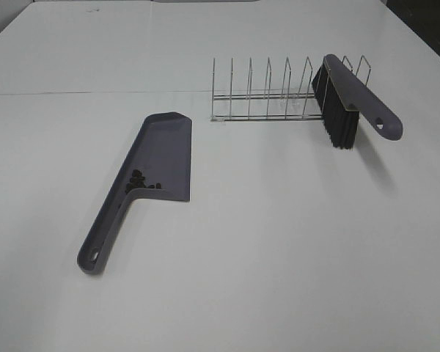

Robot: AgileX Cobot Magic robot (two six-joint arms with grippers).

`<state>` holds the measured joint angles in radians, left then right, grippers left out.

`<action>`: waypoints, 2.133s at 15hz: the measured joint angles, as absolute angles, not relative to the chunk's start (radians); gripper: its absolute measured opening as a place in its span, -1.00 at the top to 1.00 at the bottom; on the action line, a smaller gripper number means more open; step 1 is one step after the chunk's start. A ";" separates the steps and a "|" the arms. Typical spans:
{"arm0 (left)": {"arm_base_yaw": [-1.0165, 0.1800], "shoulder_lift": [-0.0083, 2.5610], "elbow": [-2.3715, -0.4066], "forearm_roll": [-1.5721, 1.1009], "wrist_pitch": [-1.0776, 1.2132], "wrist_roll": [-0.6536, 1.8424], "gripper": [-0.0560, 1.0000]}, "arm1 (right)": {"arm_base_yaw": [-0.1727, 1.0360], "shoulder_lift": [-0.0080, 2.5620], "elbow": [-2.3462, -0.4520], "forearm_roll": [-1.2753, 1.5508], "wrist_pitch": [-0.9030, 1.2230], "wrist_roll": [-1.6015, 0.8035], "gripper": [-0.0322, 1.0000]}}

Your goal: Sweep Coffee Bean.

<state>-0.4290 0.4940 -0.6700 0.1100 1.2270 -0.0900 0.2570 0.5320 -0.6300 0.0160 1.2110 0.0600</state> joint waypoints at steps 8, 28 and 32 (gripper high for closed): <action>-0.429 0.048 -0.526 0.078 1.104 -0.075 -0.54 | 0.257 0.086 -0.545 0.083 1.154 -0.053 -0.44; -0.429 0.032 -0.501 -0.012 1.064 0.064 -0.54 | 0.257 0.009 -0.508 0.142 1.075 -0.158 -0.44; -0.319 0.023 -0.501 -0.013 1.063 0.064 -0.54 | 0.198 0.009 -0.508 0.145 1.074 -0.158 -0.44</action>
<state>-0.3190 0.0230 -0.5010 -0.0130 1.0630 0.0640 0.1980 0.0090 -0.5080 0.1450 1.0740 -0.1580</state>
